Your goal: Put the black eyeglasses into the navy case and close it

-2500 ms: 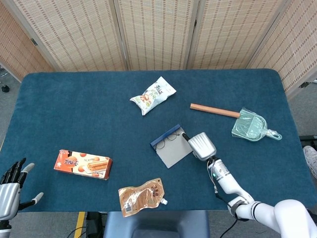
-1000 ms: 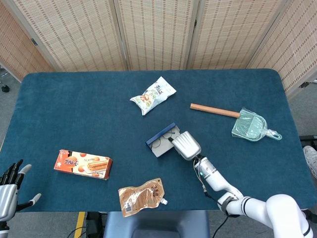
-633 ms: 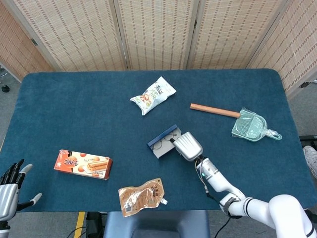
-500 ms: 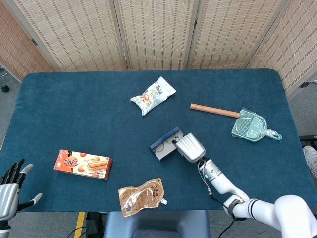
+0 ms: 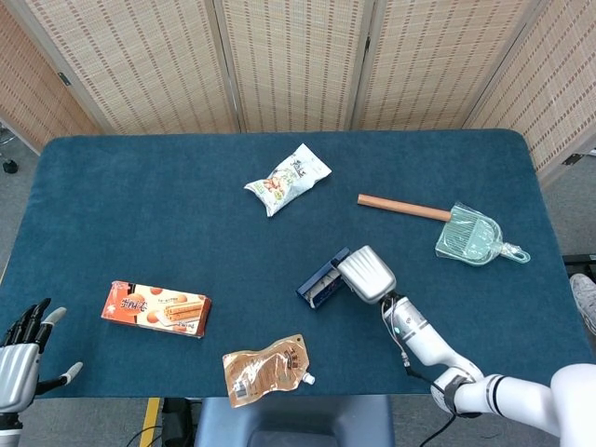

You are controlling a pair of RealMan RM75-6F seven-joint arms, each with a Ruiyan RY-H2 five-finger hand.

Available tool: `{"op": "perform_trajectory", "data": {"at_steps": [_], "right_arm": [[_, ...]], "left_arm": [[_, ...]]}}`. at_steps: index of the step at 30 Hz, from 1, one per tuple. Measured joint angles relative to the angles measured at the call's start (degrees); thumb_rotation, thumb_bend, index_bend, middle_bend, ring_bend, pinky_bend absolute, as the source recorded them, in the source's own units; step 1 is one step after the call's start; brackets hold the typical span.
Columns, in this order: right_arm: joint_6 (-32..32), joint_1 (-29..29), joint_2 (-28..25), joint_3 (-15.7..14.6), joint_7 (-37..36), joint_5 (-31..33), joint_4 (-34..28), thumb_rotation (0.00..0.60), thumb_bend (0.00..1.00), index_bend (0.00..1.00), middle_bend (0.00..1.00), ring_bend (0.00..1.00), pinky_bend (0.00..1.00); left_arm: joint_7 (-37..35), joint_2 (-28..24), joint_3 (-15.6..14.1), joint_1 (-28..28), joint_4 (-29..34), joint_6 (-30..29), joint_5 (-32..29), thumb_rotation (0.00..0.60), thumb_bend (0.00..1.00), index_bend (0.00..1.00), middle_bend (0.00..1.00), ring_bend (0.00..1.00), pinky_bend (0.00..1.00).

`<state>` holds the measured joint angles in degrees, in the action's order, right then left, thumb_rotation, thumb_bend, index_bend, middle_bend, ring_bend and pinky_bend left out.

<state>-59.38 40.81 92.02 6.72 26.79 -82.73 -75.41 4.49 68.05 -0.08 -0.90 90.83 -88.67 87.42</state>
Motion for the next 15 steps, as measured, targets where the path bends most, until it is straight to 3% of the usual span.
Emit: {"op": "perform_trajectory", "data": {"at_steps": [11, 15], "right_arm": [[5.5, 4.7, 4.5, 2.2, 4.5, 3.6, 4.0, 0.6, 0.53, 0.64, 0.99, 1.0, 1.0], [6.4, 5.7, 6.2, 2.8, 5.1, 4.8, 6.2, 0.6, 0.53, 0.53, 0.99, 1.0, 1.0]], "left_arm": [[-0.2, -0.5, -0.4, -0.8, 0.1, -0.5, -0.4, 0.6, 0.19, 0.18, 0.06, 0.04, 0.18], [-0.1, -0.6, -0.4, -0.8, 0.2, -0.5, -0.4, 0.6, 0.19, 0.18, 0.06, 0.04, 0.18]]}}
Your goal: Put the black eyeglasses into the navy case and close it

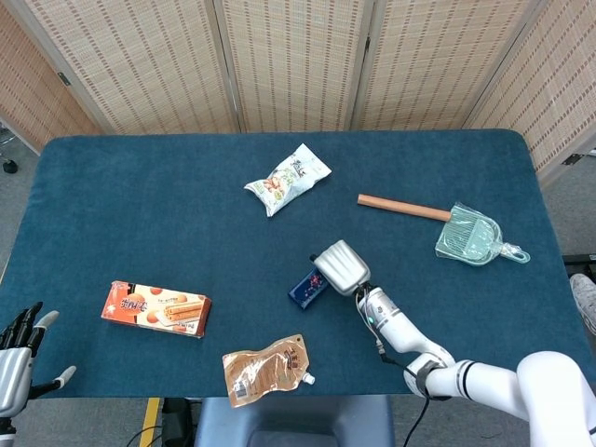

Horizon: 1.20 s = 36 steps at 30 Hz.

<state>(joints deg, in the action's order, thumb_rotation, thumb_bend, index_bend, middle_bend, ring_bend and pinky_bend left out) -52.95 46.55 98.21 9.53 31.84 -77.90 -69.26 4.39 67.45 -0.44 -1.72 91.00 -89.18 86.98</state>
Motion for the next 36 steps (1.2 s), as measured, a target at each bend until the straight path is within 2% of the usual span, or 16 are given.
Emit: {"op": "perform_trajectory", "data": {"at_steps": [5, 8, 10, 13, 16, 18, 20, 21, 22, 24, 30, 36], "right_arm": [[0.2, 0.9, 1.8, 0.4, 0.0, 0.6, 2.3, 0.6, 0.52, 0.2, 0.98, 1.0, 1.0], [0.6, 1.5, 2.9, 0.6, 0.2, 1.2, 3.6, 0.6, 0.52, 0.08, 0.97, 1.0, 1.0], [0.6, 1.9, 3.6, 0.9, 0.3, 1.5, 4.4, 0.6, 0.52, 0.05, 0.97, 1.0, 1.0], [0.3, 2.2, 4.0, 1.2, -0.1, 1.6, 4.7, 0.6, 0.52, 0.04, 0.97, 1.0, 1.0], [-0.4, 2.2, 3.3, 1.3, -1.2, 1.2, 3.7, 0.6, 0.46, 0.04, 0.97, 1.0, 1.0], [-0.6, 2.0, 2.0, 1.0, -2.1, 0.6, 2.1, 0.6, 0.36, 0.04, 0.97, 1.0, 1.0], [-0.7, 1.7, 0.0, 0.7, -2.9, 0.2, -0.2, 0.6, 0.18, 0.04, 0.98, 1.0, 1.0], [-0.7, 1.6, -1.0, 0.5, -3.1, 0.0, -1.3, 0.6, 0.12, 0.04, 0.98, 1.0, 1.0], [-0.6, 1.5, -2.1, 0.2, -3.1, -0.1, -2.3, 0.6, 0.08, 0.04, 0.98, 1.0, 1.0], [0.0, 1.3, -4.2, -0.4, -3.0, -0.1, -4.4, 0.6, 0.04, 0.04, 0.98, 1.0, 1.0], [4.0, 1.5, -5.5, -1.5, 0.1, 3.1, -5.4, 0.6, 0.04, 0.07, 0.98, 1.0, 1.0], [7.8, 3.3, -4.3, -1.4, 4.3, 8.6, -4.3, 0.6, 0.14, 0.15, 0.98, 1.0, 1.0]], "left_arm": [[0.1, 0.0, -0.2, 0.0, 0.0, 0.4, -0.2, 0.6, 0.19, 0.18, 0.06, 0.04, 0.18], [0.2, 0.0, -0.3, 0.0, 0.1, 0.7, -0.3, 0.6, 0.19, 0.18, 0.06, 0.04, 0.18], [0.3, -0.1, -0.3, 0.0, 0.2, 0.6, -0.3, 0.6, 0.19, 0.18, 0.06, 0.04, 0.18], [0.1, -0.2, -0.2, -0.1, 0.3, 0.5, -0.4, 0.6, 0.19, 0.18, 0.06, 0.04, 0.18], [0.0, -0.4, -0.1, -0.3, 0.2, 0.4, -0.6, 0.6, 0.19, 0.18, 0.06, 0.04, 0.18], [0.0, -0.4, -0.1, -0.3, 0.2, 0.4, -0.6, 0.6, 0.19, 0.18, 0.06, 0.04, 0.18], [0.1, -0.4, -0.1, -0.2, 0.2, 0.5, -0.6, 0.6, 0.19, 0.18, 0.06, 0.04, 0.18], [0.1, -0.3, -0.1, -0.2, 0.3, 0.6, -0.6, 0.6, 0.19, 0.18, 0.06, 0.04, 0.18], [0.2, -0.3, -0.1, -0.1, 0.3, 0.6, -0.5, 0.6, 0.19, 0.18, 0.06, 0.04, 0.18], [0.4, -0.2, -0.1, 0.0, 0.5, 0.7, -0.4, 0.6, 0.19, 0.18, 0.06, 0.04, 0.18], [1.0, -0.1, -0.1, 0.3, 0.9, 0.9, -0.2, 0.6, 0.19, 0.18, 0.06, 0.04, 0.18], [1.2, -0.3, 0.0, 0.2, 1.1, 1.1, -0.6, 0.6, 0.19, 0.18, 0.06, 0.04, 0.18]]}}
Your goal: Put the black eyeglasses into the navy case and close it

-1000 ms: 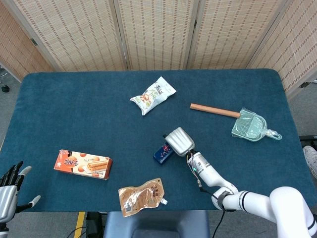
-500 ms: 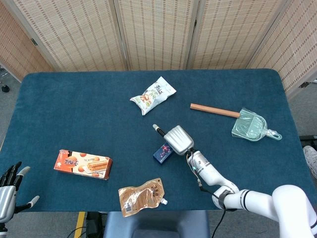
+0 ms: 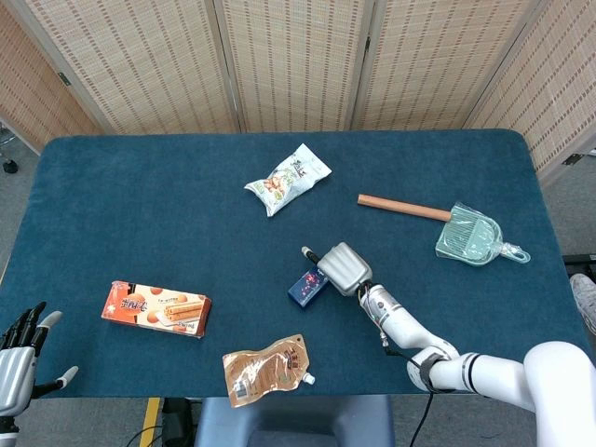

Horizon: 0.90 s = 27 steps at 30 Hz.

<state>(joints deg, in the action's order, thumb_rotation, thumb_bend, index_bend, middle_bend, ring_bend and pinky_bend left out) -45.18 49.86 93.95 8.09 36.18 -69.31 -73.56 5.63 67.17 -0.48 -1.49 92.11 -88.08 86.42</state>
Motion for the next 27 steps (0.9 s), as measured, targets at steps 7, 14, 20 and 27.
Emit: {"op": "perform_trajectory", "data": {"at_steps": [7, 14, 20, 27], "right_arm": [[1.3, 2.2, 1.7, 0.9, 2.3, 3.9, 1.5, 0.6, 0.36, 0.54, 1.0, 1.0, 1.0], [-0.5, 2.1, 1.9, 1.1, 1.8, 5.1, 1.9, 0.6, 0.38, 0.59, 1.0, 1.0, 1.0], [-1.9, 1.1, 0.0, 0.7, 0.4, 5.5, -0.4, 0.6, 0.25, 0.02, 0.99, 1.0, 1.0], [-8.6, -2.4, -3.2, 0.4, -1.4, 4.4, -3.9, 0.6, 0.24, 0.0, 0.95, 1.0, 1.0]], "left_arm": [[-0.4, -0.1, -0.1, -0.1, 0.0, 0.0, -0.2, 0.6, 0.19, 0.18, 0.06, 0.04, 0.18], [-0.4, 0.0, 0.0, 0.1, 0.1, 0.1, 0.1, 0.6, 0.19, 0.18, 0.06, 0.04, 0.18], [-0.1, 0.0, 0.1, 0.5, 0.3, 0.4, 0.5, 0.6, 0.19, 0.18, 0.06, 0.04, 0.18], [-0.1, 0.4, 0.7, 1.6, 0.4, 1.0, 1.0, 0.6, 0.19, 0.18, 0.06, 0.04, 0.18]]}}
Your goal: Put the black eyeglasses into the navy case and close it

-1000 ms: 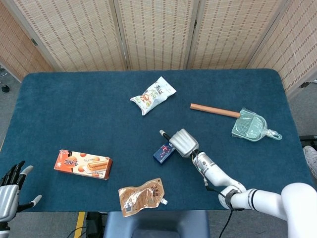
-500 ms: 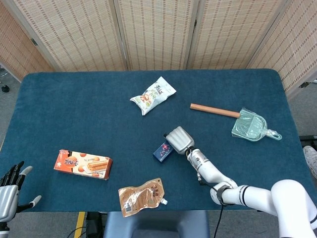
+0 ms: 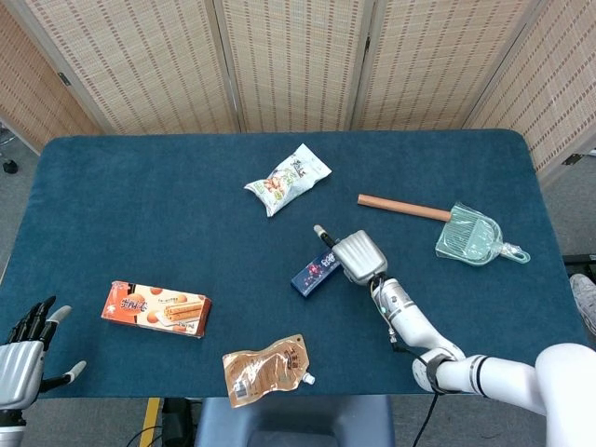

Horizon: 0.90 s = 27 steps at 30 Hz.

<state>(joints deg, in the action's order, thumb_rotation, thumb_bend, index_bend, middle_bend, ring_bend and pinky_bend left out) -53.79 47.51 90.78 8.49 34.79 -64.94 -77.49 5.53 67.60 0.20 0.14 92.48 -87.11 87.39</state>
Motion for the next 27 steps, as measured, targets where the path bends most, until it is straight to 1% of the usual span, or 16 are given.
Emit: {"op": "perform_trajectory", "data": {"at_steps": [2, 5, 8, 9, 11, 13, 14, 17, 19, 22, 27], "right_arm": [[-3.2, -1.8, -1.7, -0.1, -0.8, -0.6, -1.7, 0.6, 0.25, 0.0, 0.93, 1.0, 1.0], [-8.3, -5.0, -4.8, -0.5, -1.9, -1.8, -4.7, 0.6, 0.26, 0.0, 0.87, 0.99, 1.0], [-13.8, -8.9, -8.5, -1.2, -3.0, -3.2, -8.6, 0.6, 0.27, 0.02, 0.79, 0.92, 0.99], [-15.5, -10.2, -9.6, -1.5, -3.3, -3.8, -9.7, 0.6, 0.27, 0.03, 0.75, 0.87, 0.98], [-19.4, -13.2, -12.0, -2.4, -4.2, -5.3, -11.9, 0.6, 0.27, 0.03, 0.68, 0.79, 0.93], [-22.4, -16.1, -14.1, -3.6, -5.0, -6.6, -13.6, 0.6, 0.27, 0.03, 0.56, 0.65, 0.83], [-24.3, -18.0, -15.6, -4.4, -5.5, -7.4, -14.7, 0.6, 0.27, 0.03, 0.53, 0.61, 0.8], [-28.3, -22.4, -19.0, -6.5, -6.6, -9.1, -16.9, 0.6, 0.28, 0.04, 0.42, 0.42, 0.63], [-30.8, -25.3, -20.8, -7.7, -7.7, -10.0, -17.9, 0.6, 0.28, 0.04, 0.37, 0.35, 0.55], [-33.6, -28.6, -22.0, -9.1, -9.3, -10.9, -18.5, 0.6, 0.28, 0.04, 0.34, 0.29, 0.48], [-38.3, -34.4, -22.8, -10.4, -13.0, -11.8, -17.9, 0.6, 0.28, 0.04, 0.34, 0.28, 0.47]], "left_arm": [[0.0, 0.2, 0.3, 0.4, -0.1, 0.2, 0.0, 0.6, 0.19, 0.18, 0.06, 0.04, 0.18], [0.3, 0.6, 0.9, 1.2, -0.1, 0.4, 0.1, 0.6, 0.19, 0.18, 0.06, 0.04, 0.18], [0.7, 0.9, 1.4, 2.1, -0.1, 0.9, 0.4, 0.6, 0.19, 0.18, 0.06, 0.04, 0.18], [0.8, 1.0, 1.5, 2.4, 0.0, 1.2, 0.5, 0.6, 0.19, 0.18, 0.06, 0.04, 0.18], [1.2, 1.2, 1.7, 2.8, 0.1, 1.6, 0.4, 0.6, 0.19, 0.18, 0.06, 0.04, 0.18], [1.6, 1.6, 2.1, 3.3, 0.2, 1.9, 0.2, 0.6, 0.19, 0.18, 0.06, 0.04, 0.18], [1.9, 1.8, 2.3, 3.5, 0.3, 2.0, 0.1, 0.6, 0.19, 0.18, 0.06, 0.04, 0.18], [2.5, 2.6, 2.9, 4.2, 0.3, 2.0, 0.1, 0.6, 0.19, 0.18, 0.06, 0.04, 0.18], [3.0, 3.0, 3.1, 4.6, 0.3, 2.0, 0.2, 0.6, 0.19, 0.17, 0.06, 0.04, 0.18], [3.6, 3.4, 3.4, 4.9, 0.3, 2.1, -0.2, 0.6, 0.19, 0.17, 0.06, 0.04, 0.18], [4.2, 3.2, 3.7, 5.1, 0.7, 1.8, -0.8, 0.6, 0.19, 0.17, 0.06, 0.04, 0.18]]}}
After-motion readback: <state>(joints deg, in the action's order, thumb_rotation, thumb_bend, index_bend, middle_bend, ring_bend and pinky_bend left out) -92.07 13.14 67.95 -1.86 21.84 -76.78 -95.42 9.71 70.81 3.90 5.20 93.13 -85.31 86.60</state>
